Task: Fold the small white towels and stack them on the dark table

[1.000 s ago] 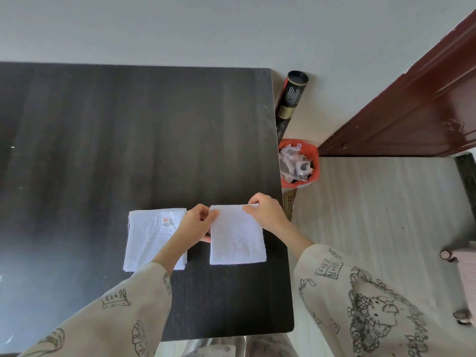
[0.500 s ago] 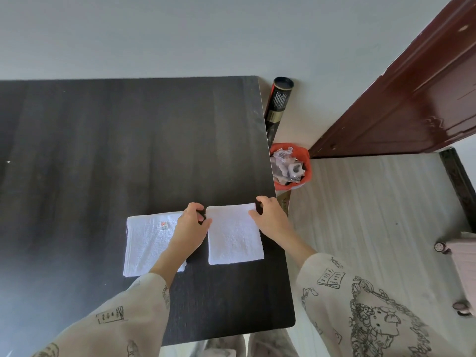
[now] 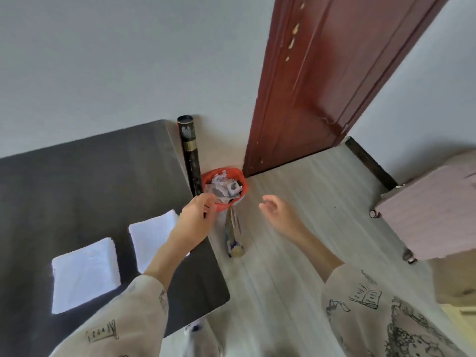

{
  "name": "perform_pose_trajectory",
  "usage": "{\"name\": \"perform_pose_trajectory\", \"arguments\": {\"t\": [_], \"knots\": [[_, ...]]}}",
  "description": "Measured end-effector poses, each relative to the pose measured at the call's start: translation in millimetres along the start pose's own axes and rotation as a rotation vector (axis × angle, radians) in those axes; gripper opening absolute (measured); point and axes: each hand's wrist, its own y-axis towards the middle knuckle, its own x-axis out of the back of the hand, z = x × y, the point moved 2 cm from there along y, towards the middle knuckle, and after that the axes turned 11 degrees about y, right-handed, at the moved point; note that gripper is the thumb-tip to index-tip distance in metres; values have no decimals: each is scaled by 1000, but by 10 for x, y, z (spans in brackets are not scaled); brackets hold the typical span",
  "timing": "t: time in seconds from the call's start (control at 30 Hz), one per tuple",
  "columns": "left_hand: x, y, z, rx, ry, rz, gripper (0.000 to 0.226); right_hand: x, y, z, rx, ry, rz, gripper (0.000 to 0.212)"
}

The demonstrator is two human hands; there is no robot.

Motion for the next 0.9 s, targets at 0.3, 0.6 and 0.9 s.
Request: {"name": "perform_pose_trajectory", "arguments": {"t": [0.3,0.6,0.9], "knots": [[-1434,-665,-2421,-519,28,112,27,2472,-1612,-1245,11,91,-412,29],[-3000,-1385,-4476,-848,-8,367,24,4171,-3041,-2627,-170,260,-809,23],[-4649,-1658,-6178,-1026,2,579,23,5677,-3586,-3902,-325,354,-1032,25]]}}
